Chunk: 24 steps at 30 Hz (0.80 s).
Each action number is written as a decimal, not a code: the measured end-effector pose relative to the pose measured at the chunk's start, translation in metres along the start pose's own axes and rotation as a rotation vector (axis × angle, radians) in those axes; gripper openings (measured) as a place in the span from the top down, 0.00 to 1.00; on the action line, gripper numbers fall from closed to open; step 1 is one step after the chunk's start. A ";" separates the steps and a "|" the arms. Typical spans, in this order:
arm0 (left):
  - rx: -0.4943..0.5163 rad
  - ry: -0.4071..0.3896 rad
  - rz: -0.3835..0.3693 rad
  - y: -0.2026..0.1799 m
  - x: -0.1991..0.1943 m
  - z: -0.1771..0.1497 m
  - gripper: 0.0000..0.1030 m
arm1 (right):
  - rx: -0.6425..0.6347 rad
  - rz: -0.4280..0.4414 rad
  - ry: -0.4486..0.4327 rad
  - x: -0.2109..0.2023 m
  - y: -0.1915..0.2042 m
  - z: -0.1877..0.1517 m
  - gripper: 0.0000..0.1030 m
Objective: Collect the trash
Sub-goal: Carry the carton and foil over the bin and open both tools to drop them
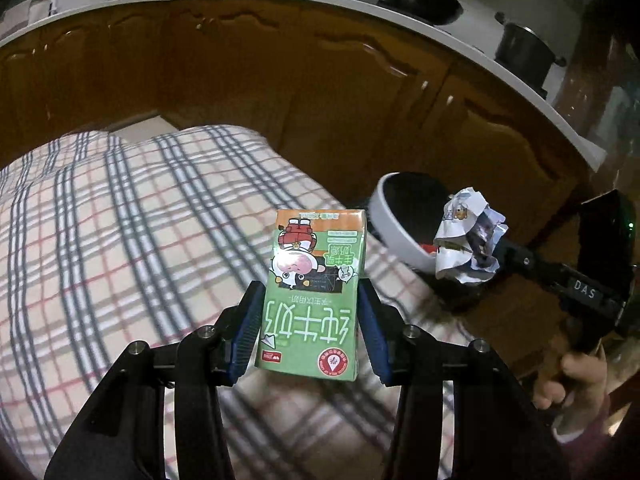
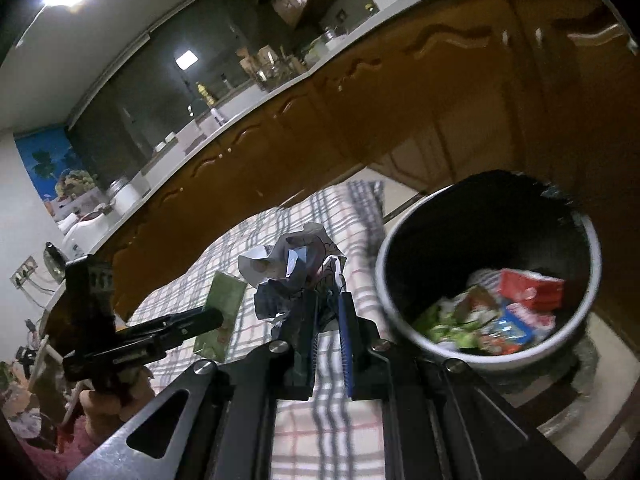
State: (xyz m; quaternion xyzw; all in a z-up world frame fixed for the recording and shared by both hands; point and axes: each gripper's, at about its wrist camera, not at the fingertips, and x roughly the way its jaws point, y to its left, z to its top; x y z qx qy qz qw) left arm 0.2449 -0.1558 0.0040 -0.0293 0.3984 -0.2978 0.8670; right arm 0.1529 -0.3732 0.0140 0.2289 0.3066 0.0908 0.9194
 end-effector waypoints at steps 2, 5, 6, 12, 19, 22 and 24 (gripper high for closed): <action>0.010 0.000 -0.011 -0.010 0.003 0.004 0.56 | 0.004 -0.022 -0.015 -0.008 -0.006 0.000 0.91; 0.033 0.002 -0.024 -0.026 0.008 0.009 0.56 | 0.020 -0.053 -0.036 -0.019 -0.020 0.001 0.91; 0.044 0.004 -0.026 -0.032 0.009 0.011 0.56 | 0.028 -0.063 -0.042 -0.022 -0.025 0.001 0.91; 0.098 0.017 -0.044 -0.064 0.021 0.026 0.56 | 0.055 -0.106 -0.069 -0.037 -0.047 0.005 0.91; 0.159 0.043 -0.050 -0.097 0.041 0.046 0.56 | 0.053 -0.151 -0.084 -0.045 -0.060 0.012 0.91; 0.173 0.053 -0.051 -0.107 0.050 0.051 0.56 | 0.035 -0.177 -0.081 -0.045 -0.064 0.015 0.91; 0.175 0.069 -0.054 -0.111 0.059 0.055 0.56 | 0.030 -0.195 -0.074 -0.043 -0.067 0.019 0.90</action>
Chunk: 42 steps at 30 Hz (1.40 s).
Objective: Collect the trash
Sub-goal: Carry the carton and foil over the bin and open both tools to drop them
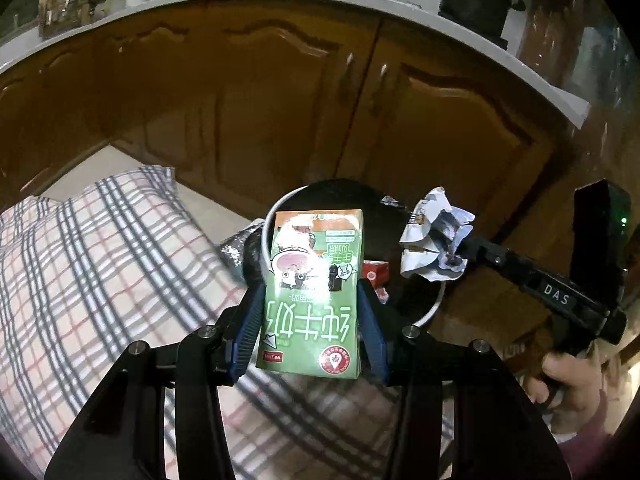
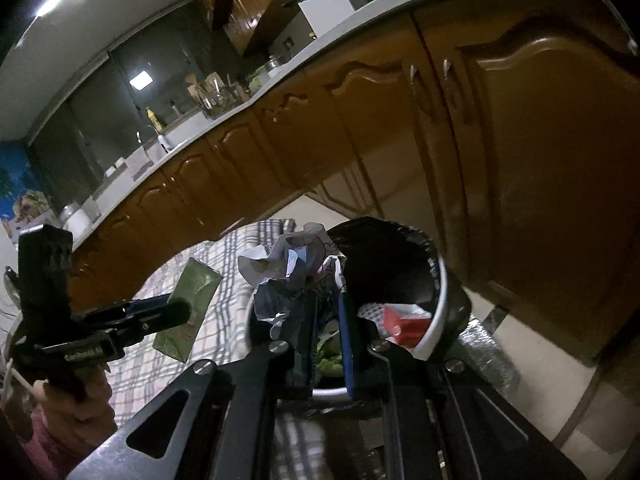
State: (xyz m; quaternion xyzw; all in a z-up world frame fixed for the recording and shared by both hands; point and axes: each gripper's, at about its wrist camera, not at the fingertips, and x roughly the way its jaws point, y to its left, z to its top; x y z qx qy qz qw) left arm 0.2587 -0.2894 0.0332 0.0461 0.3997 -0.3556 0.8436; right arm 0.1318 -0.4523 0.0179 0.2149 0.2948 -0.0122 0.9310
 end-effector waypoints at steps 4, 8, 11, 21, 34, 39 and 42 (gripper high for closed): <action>0.013 0.020 0.004 -0.007 0.014 0.010 0.56 | -0.015 -0.030 0.020 0.007 -0.004 0.006 0.90; 0.016 0.040 0.006 -0.010 0.028 0.016 0.56 | -0.029 -0.054 0.048 0.017 -0.007 0.011 0.90; 0.021 0.061 0.019 -0.011 0.040 0.019 0.56 | -0.035 -0.062 0.068 0.024 -0.011 0.014 0.90; 0.020 0.102 0.039 -0.013 0.065 0.026 0.56 | -0.040 -0.076 0.125 0.043 -0.019 0.014 0.90; -0.033 0.100 0.027 -0.009 0.068 0.017 0.44 | 0.022 -0.046 0.099 0.040 -0.029 0.012 0.62; -0.107 0.038 0.017 0.003 0.048 0.005 0.38 | 0.062 -0.005 0.053 0.029 -0.028 0.007 0.47; -0.153 -0.016 0.028 0.011 0.030 -0.005 0.31 | 0.077 0.011 0.017 0.019 -0.022 0.001 0.33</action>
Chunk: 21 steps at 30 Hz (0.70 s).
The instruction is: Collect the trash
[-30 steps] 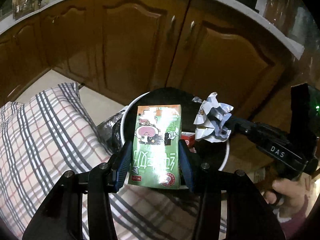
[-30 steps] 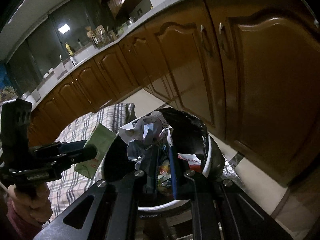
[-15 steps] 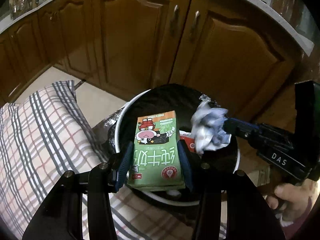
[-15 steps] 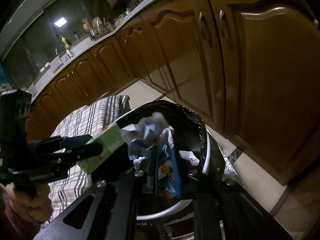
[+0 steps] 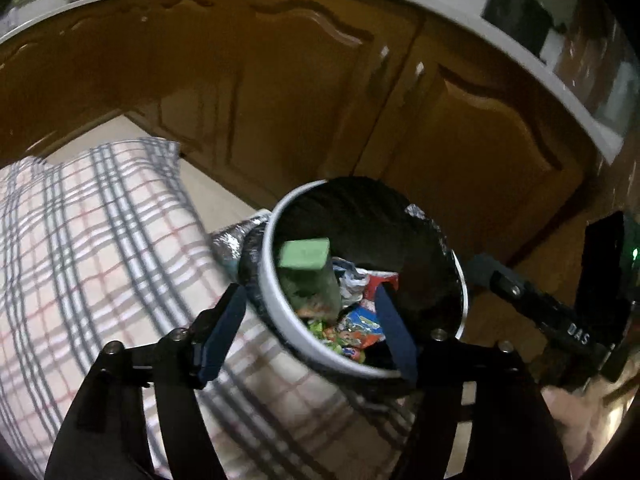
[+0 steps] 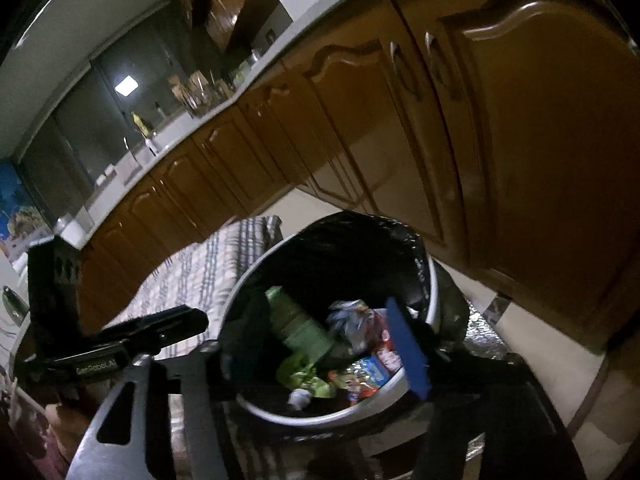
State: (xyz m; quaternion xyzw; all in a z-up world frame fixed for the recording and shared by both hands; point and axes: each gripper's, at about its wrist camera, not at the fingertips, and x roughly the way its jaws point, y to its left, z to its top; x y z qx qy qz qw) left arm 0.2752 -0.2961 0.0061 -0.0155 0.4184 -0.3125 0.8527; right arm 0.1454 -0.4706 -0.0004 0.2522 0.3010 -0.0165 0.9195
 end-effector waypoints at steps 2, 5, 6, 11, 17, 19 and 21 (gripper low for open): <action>-0.035 -0.033 -0.003 0.005 -0.013 -0.007 0.29 | 0.011 0.016 -0.019 -0.005 0.004 -0.004 0.29; -0.068 -0.070 0.008 0.013 -0.029 -0.018 0.26 | 0.028 0.040 -0.037 -0.011 0.014 -0.012 0.29; -0.080 -0.084 0.013 0.016 -0.035 -0.023 0.25 | 0.030 0.046 -0.042 -0.013 0.018 -0.014 0.29; -0.110 -0.119 0.042 0.028 -0.057 -0.045 0.24 | 0.013 0.068 -0.083 -0.024 0.043 -0.030 0.13; -0.139 -0.185 0.099 0.043 -0.086 -0.073 0.21 | -0.007 0.074 -0.106 -0.033 0.069 -0.053 0.09; -0.144 -0.219 0.117 0.047 -0.098 -0.080 0.19 | -0.026 0.065 -0.120 -0.038 0.078 -0.059 0.08; -0.139 -0.257 0.130 0.049 -0.110 -0.085 0.17 | -0.054 0.055 -0.139 -0.043 0.088 -0.064 0.06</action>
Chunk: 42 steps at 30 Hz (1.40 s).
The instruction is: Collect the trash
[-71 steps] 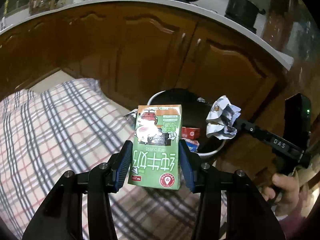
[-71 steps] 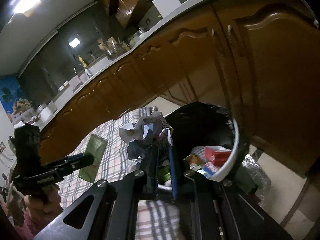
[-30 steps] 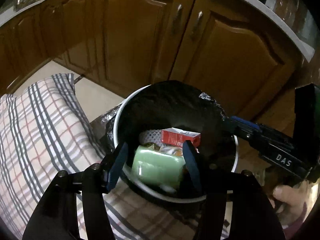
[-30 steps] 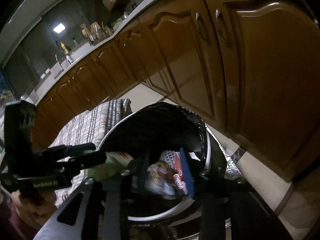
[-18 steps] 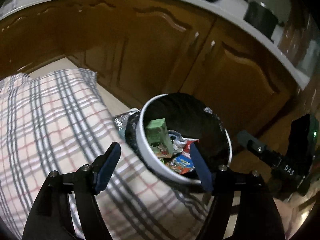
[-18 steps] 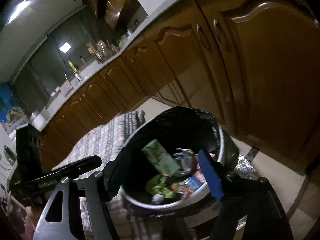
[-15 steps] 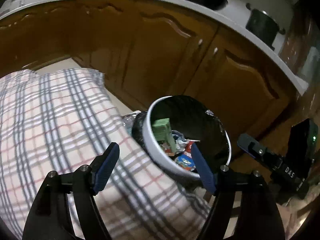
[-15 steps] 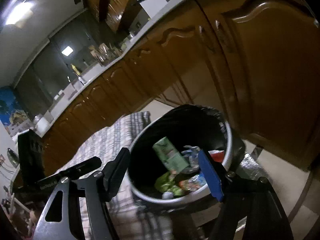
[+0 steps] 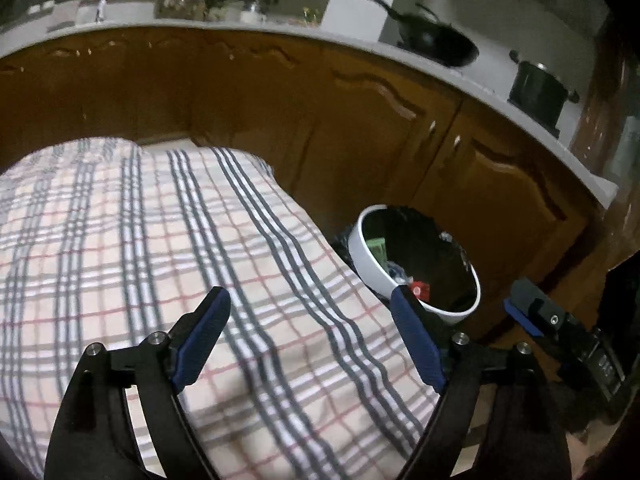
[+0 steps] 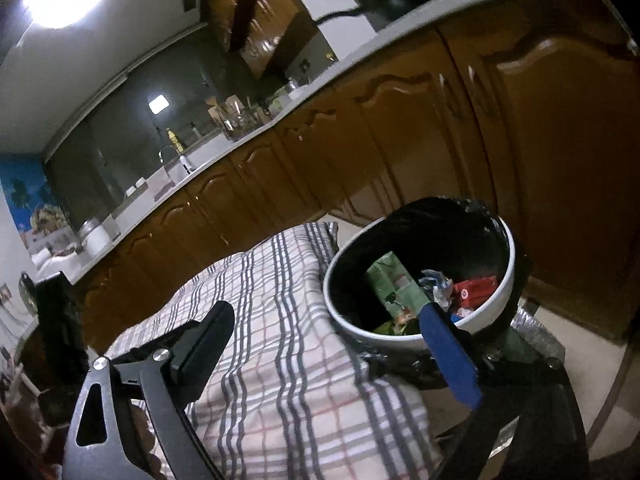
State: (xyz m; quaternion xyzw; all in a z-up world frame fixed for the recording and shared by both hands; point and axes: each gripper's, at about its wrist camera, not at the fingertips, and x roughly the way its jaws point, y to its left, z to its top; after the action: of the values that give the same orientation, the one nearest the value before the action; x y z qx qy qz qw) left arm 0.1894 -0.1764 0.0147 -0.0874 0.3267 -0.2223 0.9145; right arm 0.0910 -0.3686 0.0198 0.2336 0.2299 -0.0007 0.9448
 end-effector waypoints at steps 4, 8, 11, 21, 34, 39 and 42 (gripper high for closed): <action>0.023 -0.101 0.036 0.003 -0.030 0.000 0.04 | -0.083 -0.029 -0.091 -0.022 0.025 0.002 0.02; 0.052 -0.236 0.099 0.003 -0.060 -0.007 0.00 | -0.211 -0.070 -0.275 -0.051 0.052 -0.002 0.00; 0.077 -0.275 0.147 0.005 -0.069 -0.018 0.00 | -0.291 -0.114 -0.347 -0.057 0.066 -0.016 0.00; 0.124 -0.264 0.220 0.007 -0.061 -0.042 0.00 | -0.290 -0.135 -0.282 -0.039 0.062 -0.045 0.00; 0.149 -0.273 0.270 0.006 -0.066 -0.055 0.00 | -0.281 -0.134 -0.255 -0.037 0.059 -0.054 0.00; 0.154 -0.288 0.290 0.005 -0.070 -0.057 0.00 | -0.291 -0.127 -0.255 -0.037 0.063 -0.057 0.00; 0.158 -0.296 0.305 0.004 -0.072 -0.058 0.00 | -0.298 -0.126 -0.261 -0.039 0.065 -0.057 0.00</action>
State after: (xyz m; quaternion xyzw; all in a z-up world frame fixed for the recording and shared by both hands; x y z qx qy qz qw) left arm 0.1046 -0.1404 0.0091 0.0033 0.1798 -0.0913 0.9794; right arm 0.0389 -0.2896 0.0206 0.0744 0.1173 -0.0558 0.9887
